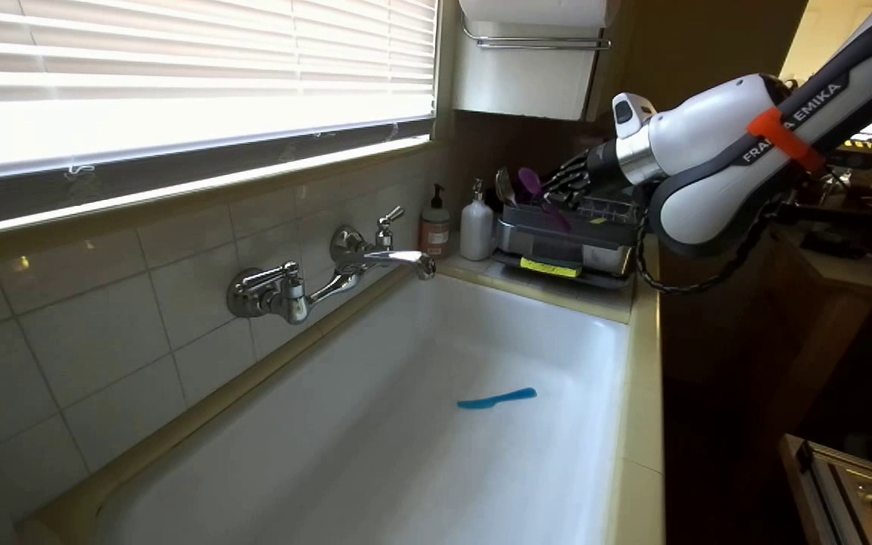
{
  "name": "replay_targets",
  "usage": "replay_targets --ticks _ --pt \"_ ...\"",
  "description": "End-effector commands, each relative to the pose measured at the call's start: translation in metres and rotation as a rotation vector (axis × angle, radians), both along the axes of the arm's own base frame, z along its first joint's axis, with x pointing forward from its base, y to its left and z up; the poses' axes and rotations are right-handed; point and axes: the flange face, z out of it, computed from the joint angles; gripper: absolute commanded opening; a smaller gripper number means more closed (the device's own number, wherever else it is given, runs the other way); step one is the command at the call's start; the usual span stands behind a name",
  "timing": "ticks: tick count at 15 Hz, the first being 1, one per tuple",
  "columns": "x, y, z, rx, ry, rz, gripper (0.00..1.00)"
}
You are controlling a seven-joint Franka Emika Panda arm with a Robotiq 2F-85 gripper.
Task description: Put the spoon on the drying rack
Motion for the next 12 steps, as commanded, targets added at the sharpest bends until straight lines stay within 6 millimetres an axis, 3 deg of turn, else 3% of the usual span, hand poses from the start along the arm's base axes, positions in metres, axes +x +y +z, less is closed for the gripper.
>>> replay_targets --ticks 1,12 --pt "-0.006 -0.009 0.003 0.018 -0.080 -0.011 0.05" --pt "-0.020 -0.077 0.004 0.086 -0.195 -0.170 0.05"
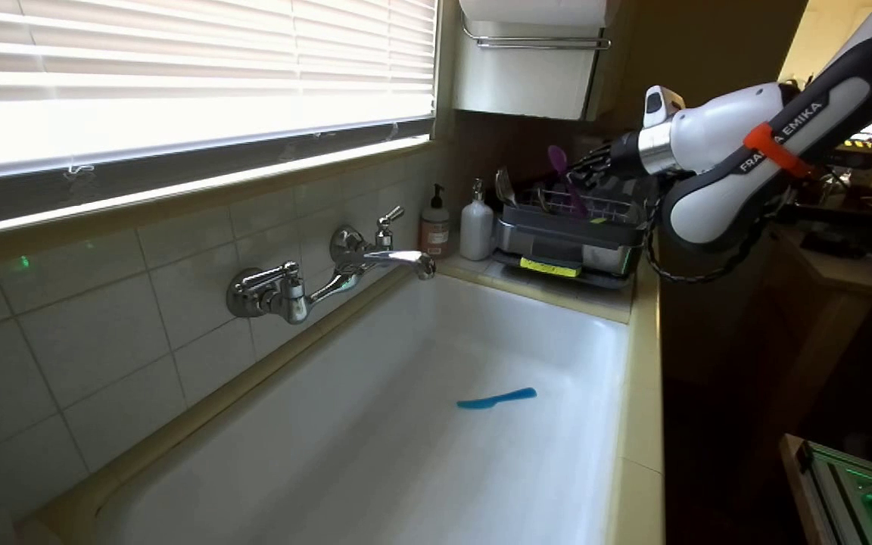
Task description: Put the spoon on the drying rack
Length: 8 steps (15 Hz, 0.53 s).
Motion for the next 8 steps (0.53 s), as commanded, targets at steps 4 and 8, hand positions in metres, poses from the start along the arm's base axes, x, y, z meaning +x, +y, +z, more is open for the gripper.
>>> replay_targets --ticks 4,8 --pt "0.016 -0.023 -0.014 0.055 -0.051 -0.018 0.05" --pt "0.017 -0.040 -0.022 0.074 -0.055 -0.054 0.05"
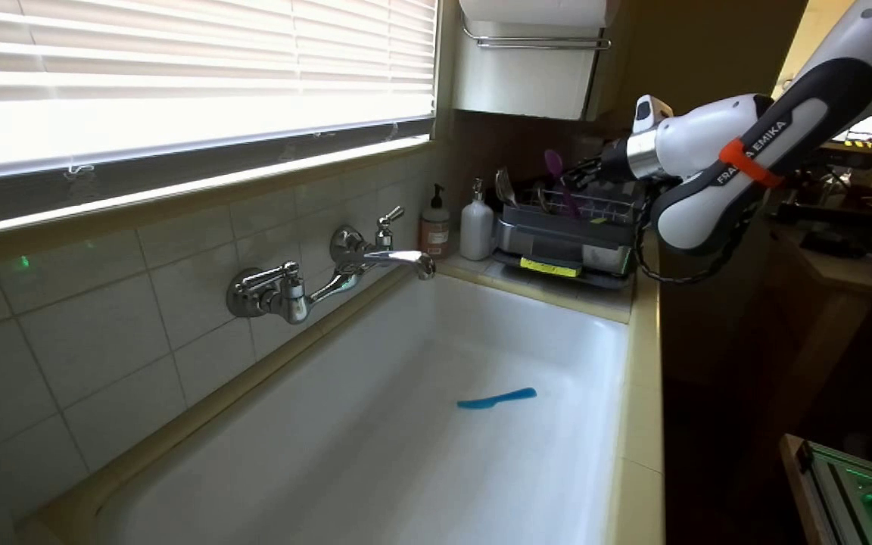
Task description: Put the spoon on the drying rack
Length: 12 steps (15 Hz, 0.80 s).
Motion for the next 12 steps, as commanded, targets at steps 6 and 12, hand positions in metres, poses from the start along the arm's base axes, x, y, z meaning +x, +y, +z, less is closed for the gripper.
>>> replay_targets --ticks 6,12 --pt "0.001 -0.032 -0.008 0.019 -0.050 -0.041 0.05" --pt "0.009 -0.023 -0.021 0.039 -0.039 -0.017 0.05"
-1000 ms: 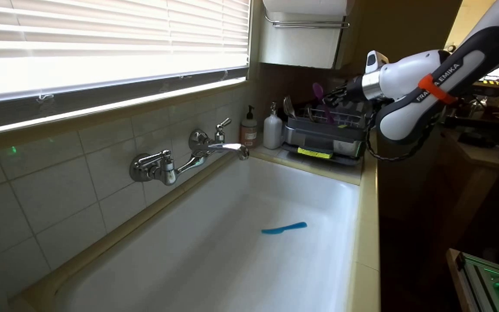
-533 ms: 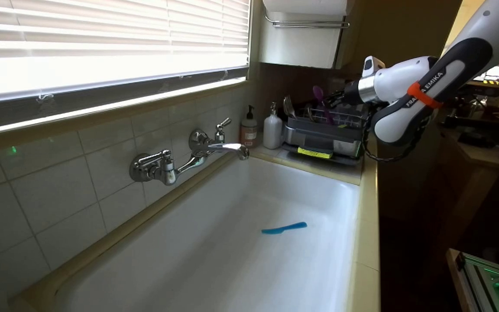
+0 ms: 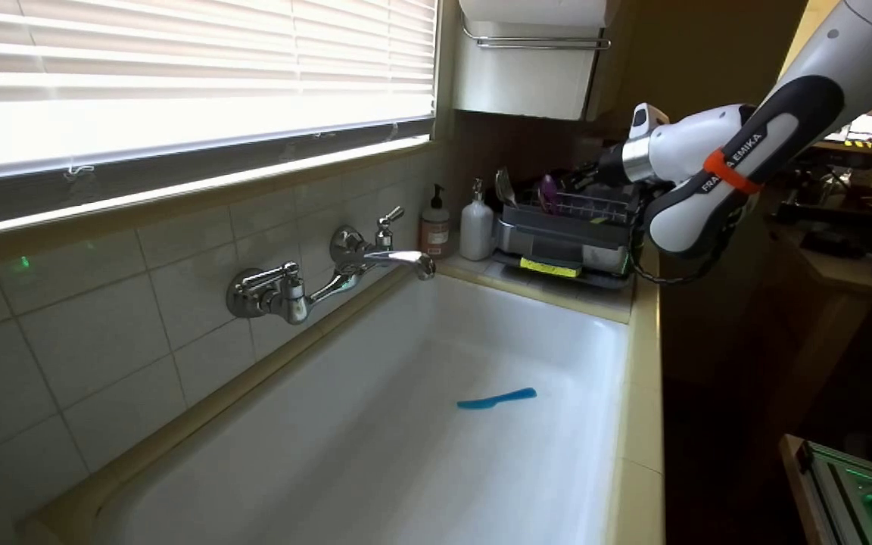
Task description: Put the spoon on the drying rack
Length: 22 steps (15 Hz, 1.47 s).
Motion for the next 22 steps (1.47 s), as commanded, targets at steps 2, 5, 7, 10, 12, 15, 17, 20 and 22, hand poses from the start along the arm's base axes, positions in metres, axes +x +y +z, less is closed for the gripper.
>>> replay_targets --ticks 2,5,7,10,12,15,17,20,22 --pt "0.005 0.006 -0.012 0.009 -0.008 0.039 0.07" --pt "0.005 0.010 -0.015 0.010 0.003 0.048 0.38" --pt "0.004 0.015 -0.010 0.010 0.003 0.059 0.50" --pt "-0.002 0.033 0.000 0.047 0.035 0.093 0.74" --pt "-0.006 0.049 0.004 0.071 0.089 0.129 0.88" --pt "-0.015 0.076 0.001 0.107 0.209 0.174 1.00" --pt "-0.022 0.097 -0.006 0.134 0.281 0.187 1.00" --pt "-0.032 0.125 -0.024 0.177 0.367 0.183 1.00" --pt "-0.040 0.138 -0.043 0.223 0.408 0.168 1.00"
